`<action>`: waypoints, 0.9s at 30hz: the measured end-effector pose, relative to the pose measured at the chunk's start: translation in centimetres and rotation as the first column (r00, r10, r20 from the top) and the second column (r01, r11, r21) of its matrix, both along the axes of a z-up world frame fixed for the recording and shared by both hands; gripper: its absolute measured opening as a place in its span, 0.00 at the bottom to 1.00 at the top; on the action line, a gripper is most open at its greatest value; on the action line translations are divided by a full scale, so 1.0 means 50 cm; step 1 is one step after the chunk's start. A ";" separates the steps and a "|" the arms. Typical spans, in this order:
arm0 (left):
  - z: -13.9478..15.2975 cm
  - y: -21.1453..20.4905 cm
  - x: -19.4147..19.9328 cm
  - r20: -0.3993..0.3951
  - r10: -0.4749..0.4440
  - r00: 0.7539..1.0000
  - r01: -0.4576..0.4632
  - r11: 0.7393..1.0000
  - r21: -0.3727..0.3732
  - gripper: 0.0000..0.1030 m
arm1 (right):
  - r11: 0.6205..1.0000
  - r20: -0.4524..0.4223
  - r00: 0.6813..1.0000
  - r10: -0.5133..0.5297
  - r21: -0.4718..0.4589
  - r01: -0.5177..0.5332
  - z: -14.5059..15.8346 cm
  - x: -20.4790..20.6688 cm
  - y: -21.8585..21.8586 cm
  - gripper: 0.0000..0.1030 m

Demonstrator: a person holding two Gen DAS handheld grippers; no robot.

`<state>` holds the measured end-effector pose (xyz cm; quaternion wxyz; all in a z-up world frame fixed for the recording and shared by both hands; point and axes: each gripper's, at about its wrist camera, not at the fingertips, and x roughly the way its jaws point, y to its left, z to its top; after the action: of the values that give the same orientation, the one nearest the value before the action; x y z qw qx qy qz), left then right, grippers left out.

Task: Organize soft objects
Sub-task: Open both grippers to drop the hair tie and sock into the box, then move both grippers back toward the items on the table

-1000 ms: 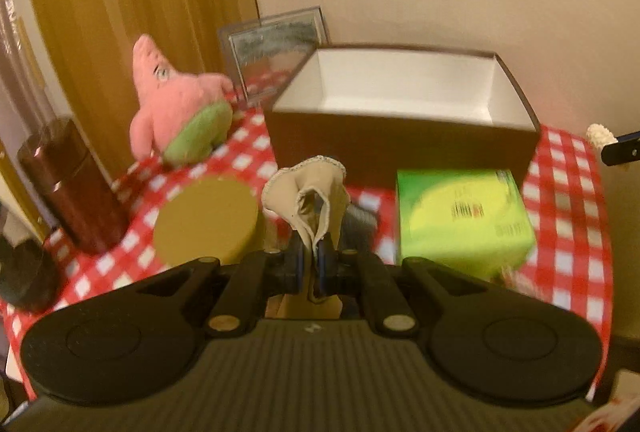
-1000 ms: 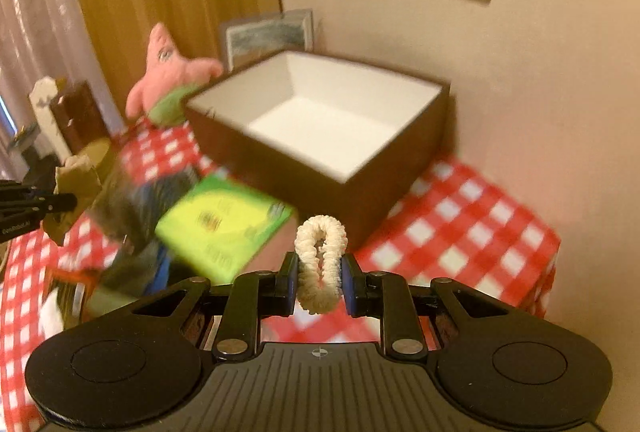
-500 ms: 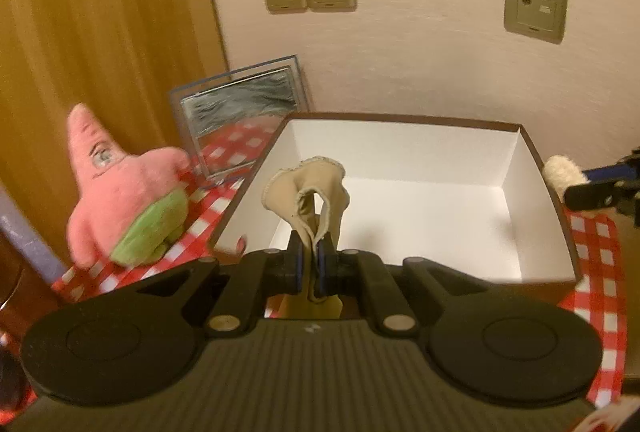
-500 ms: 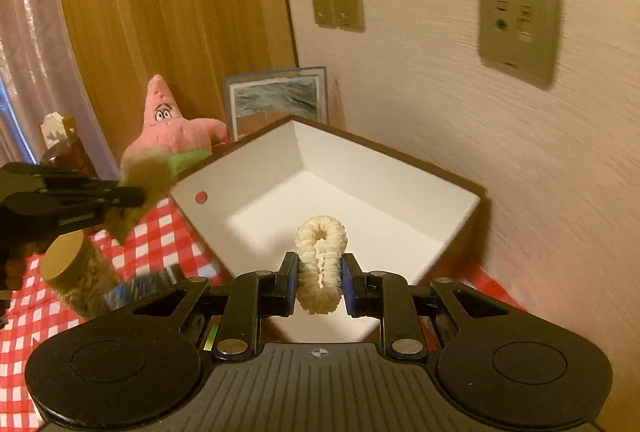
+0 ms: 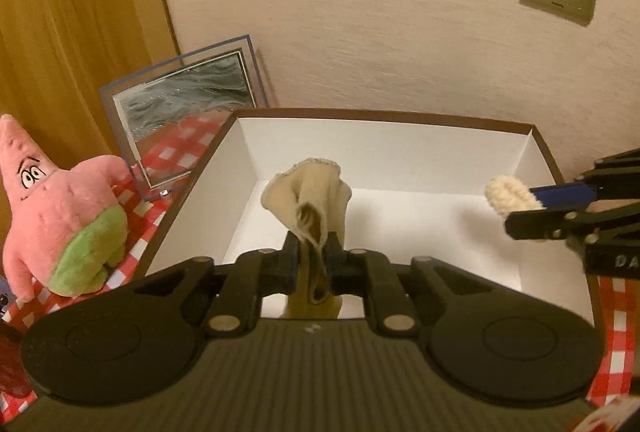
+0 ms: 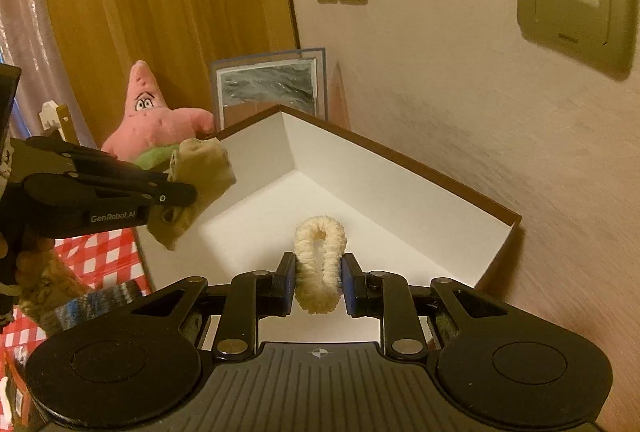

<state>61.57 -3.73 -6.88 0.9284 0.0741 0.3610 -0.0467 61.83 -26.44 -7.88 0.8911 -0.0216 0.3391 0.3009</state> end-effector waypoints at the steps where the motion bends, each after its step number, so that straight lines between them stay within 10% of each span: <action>1: 0.000 -0.001 0.004 -0.001 0.003 1.000 -0.003 1.000 -0.001 0.22 | 1.000 0.002 1.000 0.001 -0.002 -0.001 -0.003 0.005 0.002 0.35; 6: 0.008 0.004 0.010 -0.005 0.029 1.000 -0.029 0.999 -0.013 0.46 | 0.999 0.075 0.997 -0.036 0.003 0.036 -0.003 0.015 0.007 0.65; 27: 0.077 0.019 -0.172 0.020 0.121 0.992 -0.119 0.990 -0.073 0.48 | 0.998 0.078 0.996 -0.035 0.054 0.030 0.038 -0.066 -0.044 0.67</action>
<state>52.96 -2.77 -3.03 0.9359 0.0193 0.3517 -0.0028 58.51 -28.62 -6.00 0.9088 -0.0044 0.2959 0.2942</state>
